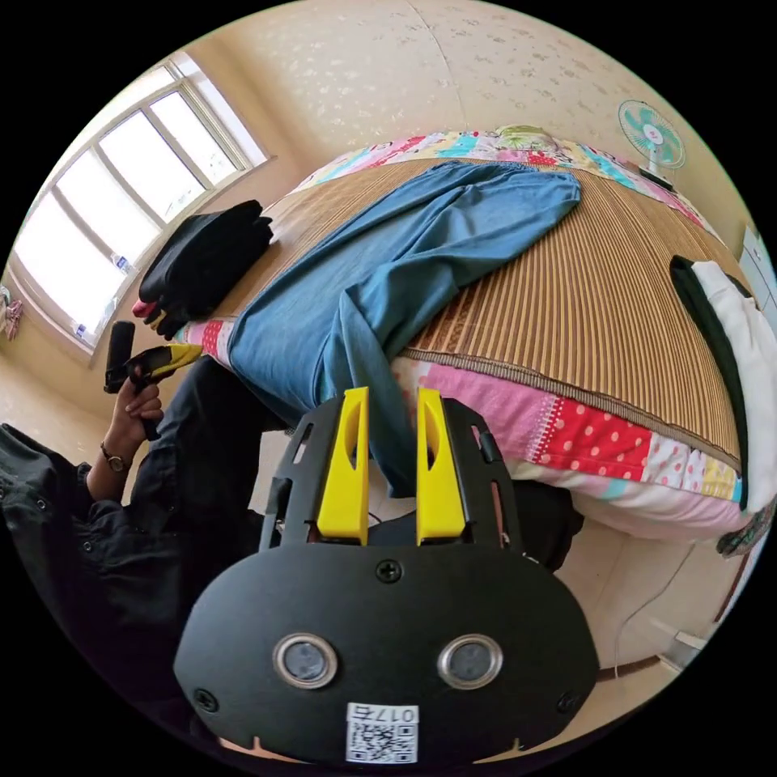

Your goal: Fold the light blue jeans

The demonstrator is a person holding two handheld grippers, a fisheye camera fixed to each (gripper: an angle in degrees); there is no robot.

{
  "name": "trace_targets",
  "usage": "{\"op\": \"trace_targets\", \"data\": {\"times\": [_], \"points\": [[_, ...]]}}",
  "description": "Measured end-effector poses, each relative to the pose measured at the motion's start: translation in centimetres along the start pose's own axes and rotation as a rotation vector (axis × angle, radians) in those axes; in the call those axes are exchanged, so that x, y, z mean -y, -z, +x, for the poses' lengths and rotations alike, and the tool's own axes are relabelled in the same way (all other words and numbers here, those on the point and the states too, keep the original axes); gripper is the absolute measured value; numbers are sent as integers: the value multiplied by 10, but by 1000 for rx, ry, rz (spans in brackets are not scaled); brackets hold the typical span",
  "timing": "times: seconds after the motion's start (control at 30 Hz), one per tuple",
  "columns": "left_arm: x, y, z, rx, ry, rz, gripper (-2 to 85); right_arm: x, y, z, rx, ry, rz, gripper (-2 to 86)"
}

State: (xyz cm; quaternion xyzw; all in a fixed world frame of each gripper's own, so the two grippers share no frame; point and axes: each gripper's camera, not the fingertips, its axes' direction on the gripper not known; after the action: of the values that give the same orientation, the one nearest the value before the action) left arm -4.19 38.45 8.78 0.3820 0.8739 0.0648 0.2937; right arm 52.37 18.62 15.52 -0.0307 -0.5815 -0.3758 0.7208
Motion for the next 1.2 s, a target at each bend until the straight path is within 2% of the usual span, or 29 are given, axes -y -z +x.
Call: {"op": "trace_targets", "data": {"times": [0.07,0.23,0.37,0.47,0.57,0.7,0.8,0.9,0.97,1.03,1.1,1.17,1.2], "points": [[1,-13,1,-31,-7,-13,81,-10,-26,7,16,-32,-89,85],[7,-37,20,-57,-65,-47,81,5,-32,4,81,-26,-137,46],[6,-43,30,-49,-98,-42,81,8,-5,-2,179,-79,-24,43],[0,-48,25,-50,-84,-35,81,10,3,-25,111,-26,10,45],[-4,-60,17,-80,-57,-42,82,18,-23,-31,45,-15,-77,56],[-6,-73,18,-101,-59,-55,81,25,-45,-20,25,-40,-154,37],[-6,-80,28,-102,-99,-67,81,26,-22,-22,66,-8,-134,21],[-4,-97,41,-156,-159,-120,81,21,14,-10,357,4,-24,12],[-2,-119,56,-188,-211,-162,81,14,31,21,638,-81,106,10],[-1,-139,69,-178,-257,-188,82,9,34,43,752,-136,172,11],[2,-160,78,-161,-270,-218,83,7,35,54,670,-186,165,15],[7,-184,84,-211,-278,-236,84,12,27,54,454,-206,75,26],[8,-189,85,-223,-277,-238,84,14,23,52,408,-205,45,29]]}}
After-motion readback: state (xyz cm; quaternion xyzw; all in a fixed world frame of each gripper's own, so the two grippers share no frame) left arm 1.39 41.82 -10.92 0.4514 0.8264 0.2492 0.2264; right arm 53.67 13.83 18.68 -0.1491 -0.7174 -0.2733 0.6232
